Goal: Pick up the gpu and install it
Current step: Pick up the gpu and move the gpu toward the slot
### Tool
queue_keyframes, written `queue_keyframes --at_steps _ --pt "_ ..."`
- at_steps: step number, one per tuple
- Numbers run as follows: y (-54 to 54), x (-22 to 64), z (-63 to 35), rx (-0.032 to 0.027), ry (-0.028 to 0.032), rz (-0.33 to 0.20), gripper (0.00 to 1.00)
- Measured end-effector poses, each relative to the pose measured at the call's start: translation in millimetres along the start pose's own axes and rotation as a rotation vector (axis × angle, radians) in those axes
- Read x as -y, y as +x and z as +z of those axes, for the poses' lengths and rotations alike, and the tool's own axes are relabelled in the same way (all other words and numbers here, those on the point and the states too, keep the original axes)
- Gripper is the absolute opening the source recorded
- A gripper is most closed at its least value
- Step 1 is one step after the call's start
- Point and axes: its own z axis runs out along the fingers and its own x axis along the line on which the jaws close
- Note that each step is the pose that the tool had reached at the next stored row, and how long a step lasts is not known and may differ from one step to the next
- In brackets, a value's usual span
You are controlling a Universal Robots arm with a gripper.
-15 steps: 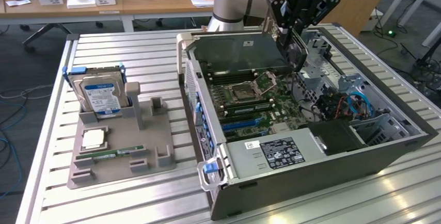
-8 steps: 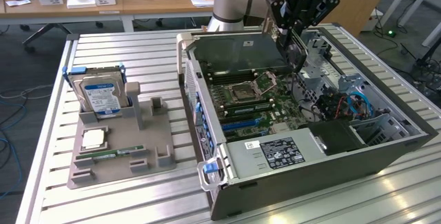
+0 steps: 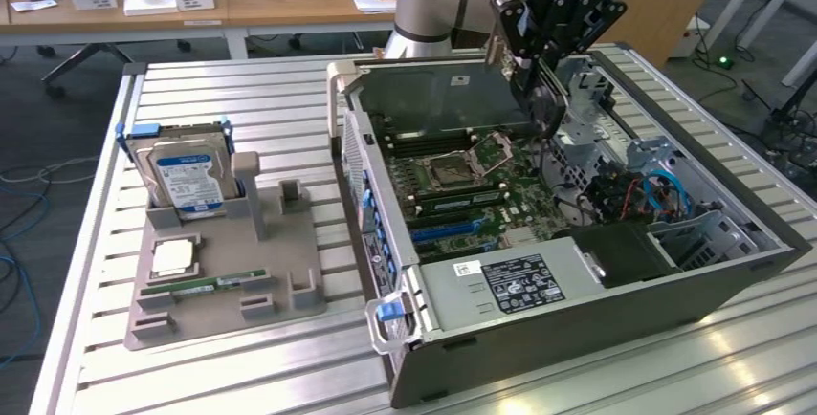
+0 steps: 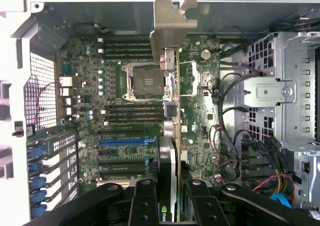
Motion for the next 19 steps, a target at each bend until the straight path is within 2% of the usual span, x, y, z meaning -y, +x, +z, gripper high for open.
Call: queue_keyframes --at_steps 10,19 --pt "0.0 0.1 2.4 0.0 -0.0001 0.0 0.27" --pt "-7.1 -0.7 5.3 -0.0001 0.0001 0.0 0.27"
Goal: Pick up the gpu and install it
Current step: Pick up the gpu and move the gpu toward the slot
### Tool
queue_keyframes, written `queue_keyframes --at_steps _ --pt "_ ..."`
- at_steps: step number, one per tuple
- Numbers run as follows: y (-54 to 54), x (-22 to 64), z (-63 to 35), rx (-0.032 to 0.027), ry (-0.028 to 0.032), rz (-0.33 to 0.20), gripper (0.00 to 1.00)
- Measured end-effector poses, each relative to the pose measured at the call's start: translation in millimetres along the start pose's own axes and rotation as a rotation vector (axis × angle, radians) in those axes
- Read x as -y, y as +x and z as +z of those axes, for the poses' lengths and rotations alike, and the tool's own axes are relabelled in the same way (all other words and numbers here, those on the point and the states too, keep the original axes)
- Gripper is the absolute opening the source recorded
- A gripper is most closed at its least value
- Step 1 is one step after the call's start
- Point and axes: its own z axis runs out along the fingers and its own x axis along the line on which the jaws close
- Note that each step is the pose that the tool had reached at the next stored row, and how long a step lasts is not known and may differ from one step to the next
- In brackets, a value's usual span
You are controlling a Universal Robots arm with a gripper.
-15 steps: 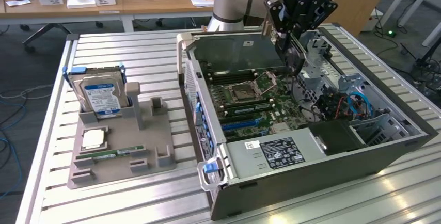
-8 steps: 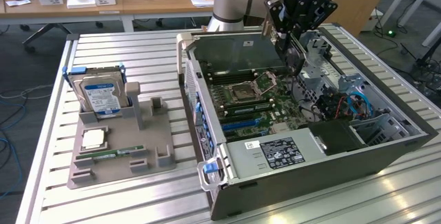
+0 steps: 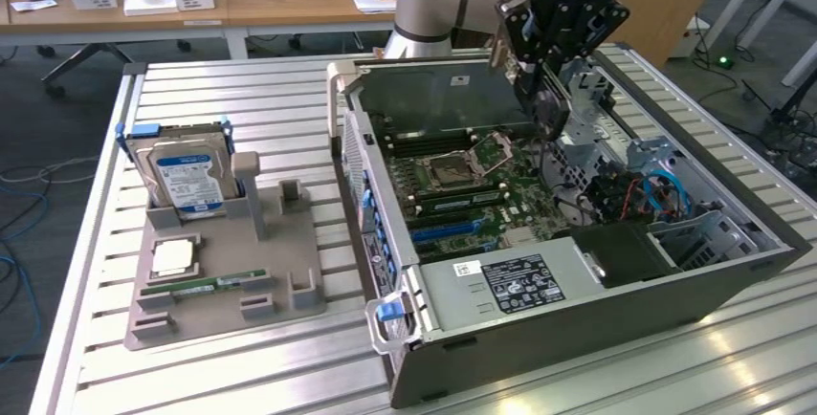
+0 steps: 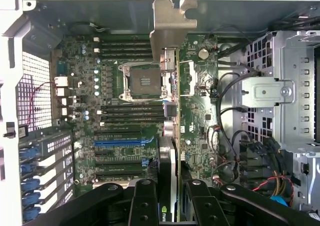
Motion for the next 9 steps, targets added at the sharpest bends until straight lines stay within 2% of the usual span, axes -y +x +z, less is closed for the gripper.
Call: queue_keyframes --at_steps 9 --pt "-21.7 -3.5 4.6 -0.0002 -0.0001 0.0 0.27"
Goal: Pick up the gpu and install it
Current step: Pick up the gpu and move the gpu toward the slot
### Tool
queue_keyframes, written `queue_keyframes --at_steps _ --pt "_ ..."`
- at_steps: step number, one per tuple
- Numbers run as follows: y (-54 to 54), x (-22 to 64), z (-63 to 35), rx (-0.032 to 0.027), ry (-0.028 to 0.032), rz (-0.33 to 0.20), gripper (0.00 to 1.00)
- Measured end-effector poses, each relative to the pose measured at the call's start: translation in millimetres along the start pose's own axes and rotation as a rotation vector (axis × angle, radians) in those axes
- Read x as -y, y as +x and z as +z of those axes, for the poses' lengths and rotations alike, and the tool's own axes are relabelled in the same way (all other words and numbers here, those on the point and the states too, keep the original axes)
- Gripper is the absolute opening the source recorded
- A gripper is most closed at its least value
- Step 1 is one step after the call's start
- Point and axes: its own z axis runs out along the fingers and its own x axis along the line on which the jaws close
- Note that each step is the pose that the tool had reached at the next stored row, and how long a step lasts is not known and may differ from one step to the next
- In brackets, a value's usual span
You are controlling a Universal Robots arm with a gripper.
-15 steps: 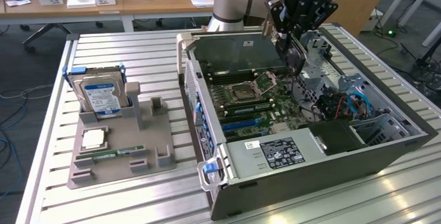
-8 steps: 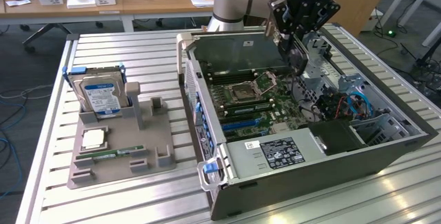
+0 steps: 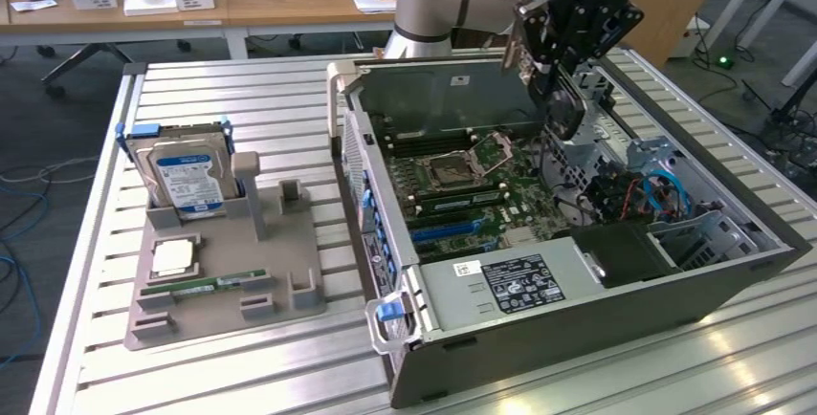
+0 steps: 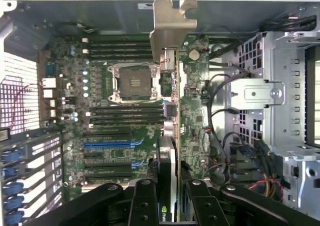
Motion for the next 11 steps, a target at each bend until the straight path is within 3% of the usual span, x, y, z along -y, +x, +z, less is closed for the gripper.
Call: queue_keyframes --at_steps 11 --pt "-32.1 -3.2 5.9 -0.0026 0.0004 0.0 0.27"
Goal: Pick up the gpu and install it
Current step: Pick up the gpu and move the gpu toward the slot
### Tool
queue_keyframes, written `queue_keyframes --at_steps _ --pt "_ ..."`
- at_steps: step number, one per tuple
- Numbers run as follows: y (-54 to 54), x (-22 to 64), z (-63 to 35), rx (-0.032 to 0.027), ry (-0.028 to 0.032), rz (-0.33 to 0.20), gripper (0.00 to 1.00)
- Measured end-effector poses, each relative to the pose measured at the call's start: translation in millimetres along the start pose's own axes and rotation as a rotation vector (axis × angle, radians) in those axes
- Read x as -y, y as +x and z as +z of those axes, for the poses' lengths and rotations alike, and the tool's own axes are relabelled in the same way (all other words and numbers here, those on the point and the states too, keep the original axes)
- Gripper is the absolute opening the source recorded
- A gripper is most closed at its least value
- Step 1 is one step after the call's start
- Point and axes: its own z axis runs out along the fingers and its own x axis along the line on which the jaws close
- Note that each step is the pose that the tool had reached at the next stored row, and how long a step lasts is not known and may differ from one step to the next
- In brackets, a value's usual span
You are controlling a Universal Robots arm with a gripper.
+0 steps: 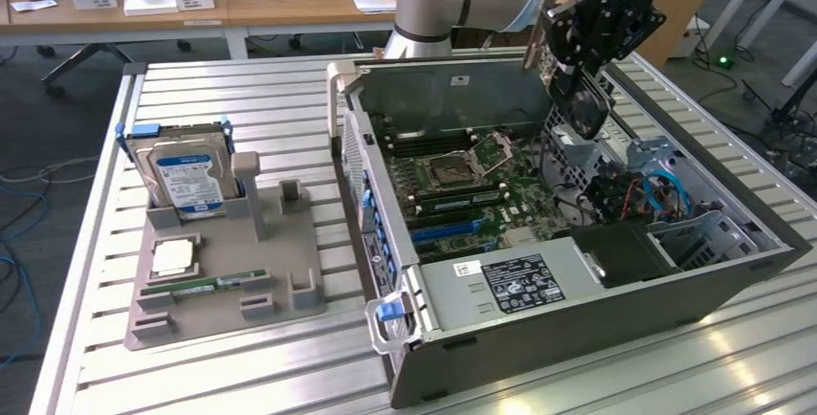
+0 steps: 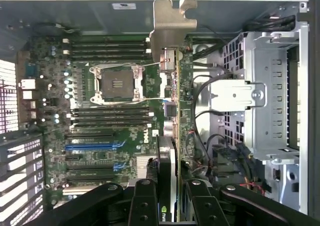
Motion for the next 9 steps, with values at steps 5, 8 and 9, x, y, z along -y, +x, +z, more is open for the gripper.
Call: queue_keyframes --at_steps 5,8,9 --pt "-2.3 0.1 8.5 0.0 0.0001 0.0 0.27" --pt "-2.3 0.3 13.2 0.0 -0.0002 0.0 0.27" --pt "-2.3 0.3 14.1 0.0 0.0 0.0 0.27"
